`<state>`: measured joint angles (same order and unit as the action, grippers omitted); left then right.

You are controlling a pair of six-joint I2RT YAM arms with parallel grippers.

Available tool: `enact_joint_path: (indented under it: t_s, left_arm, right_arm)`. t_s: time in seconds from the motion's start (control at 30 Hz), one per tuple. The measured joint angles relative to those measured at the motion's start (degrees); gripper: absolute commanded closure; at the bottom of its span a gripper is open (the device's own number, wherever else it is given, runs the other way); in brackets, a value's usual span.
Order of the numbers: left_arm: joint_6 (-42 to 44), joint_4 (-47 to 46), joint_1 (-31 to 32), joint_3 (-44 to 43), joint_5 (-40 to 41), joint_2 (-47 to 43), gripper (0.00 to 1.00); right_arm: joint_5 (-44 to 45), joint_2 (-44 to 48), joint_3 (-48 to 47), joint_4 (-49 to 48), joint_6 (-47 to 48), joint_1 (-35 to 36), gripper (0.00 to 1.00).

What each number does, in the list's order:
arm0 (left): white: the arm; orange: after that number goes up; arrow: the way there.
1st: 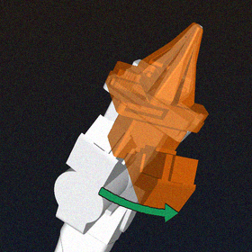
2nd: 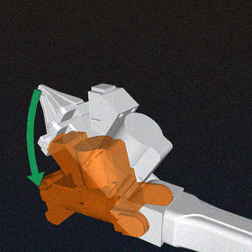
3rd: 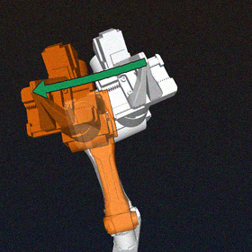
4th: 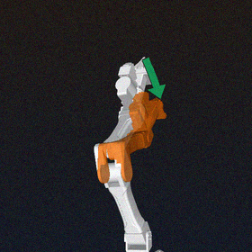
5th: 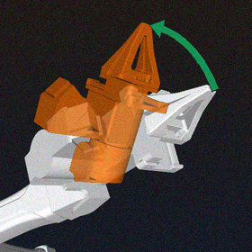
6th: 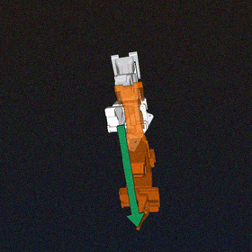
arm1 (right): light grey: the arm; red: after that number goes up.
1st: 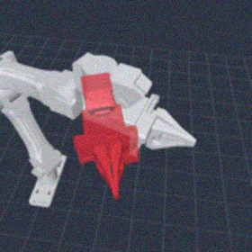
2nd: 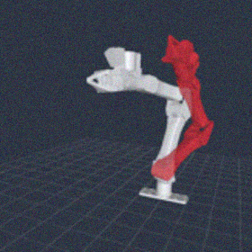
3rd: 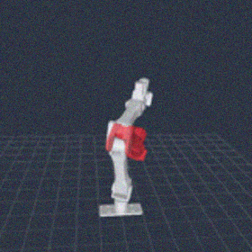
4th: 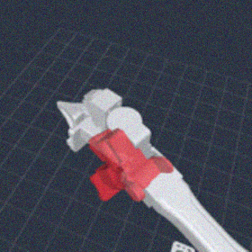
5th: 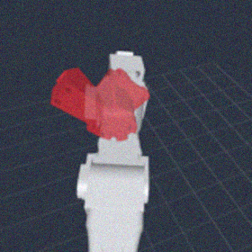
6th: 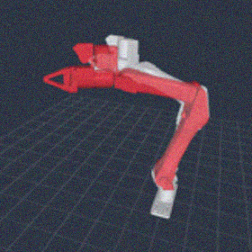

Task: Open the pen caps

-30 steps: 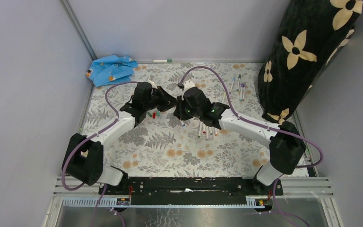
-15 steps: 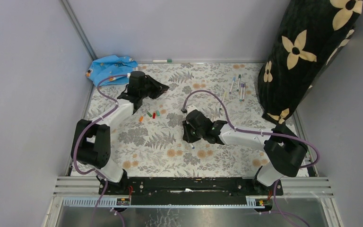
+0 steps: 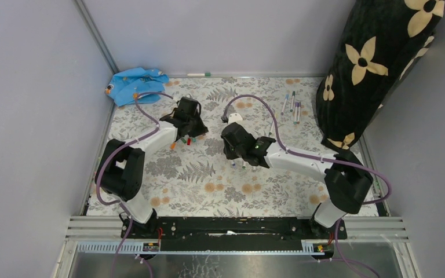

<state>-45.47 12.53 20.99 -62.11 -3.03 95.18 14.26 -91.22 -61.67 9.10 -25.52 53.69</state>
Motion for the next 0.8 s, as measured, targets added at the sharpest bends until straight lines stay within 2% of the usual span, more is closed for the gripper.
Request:
enact_joint_path:
  t_s: [0.23,0.47,0.8]
  left_arm:
    - [3.96,4.98,2.86,0.92,7.76,2.60,0.99]
    - [5.07,5.92,2.86,2.14,11.98,4.00,0.84]
    - [5.38,6.38,3.06,2.62,13.77,4.87,0.71]
  right_arm:
    - [3.30,-6.23,-1.49,1.95,-1.44,-2.19,1.00]
    - [3.76,-11.28,-2.23,2.45,-2.89,-4.20,1.00]
    - [3.82,-16.57,-4.13,2.19,-4.74,-4.61,0.90]
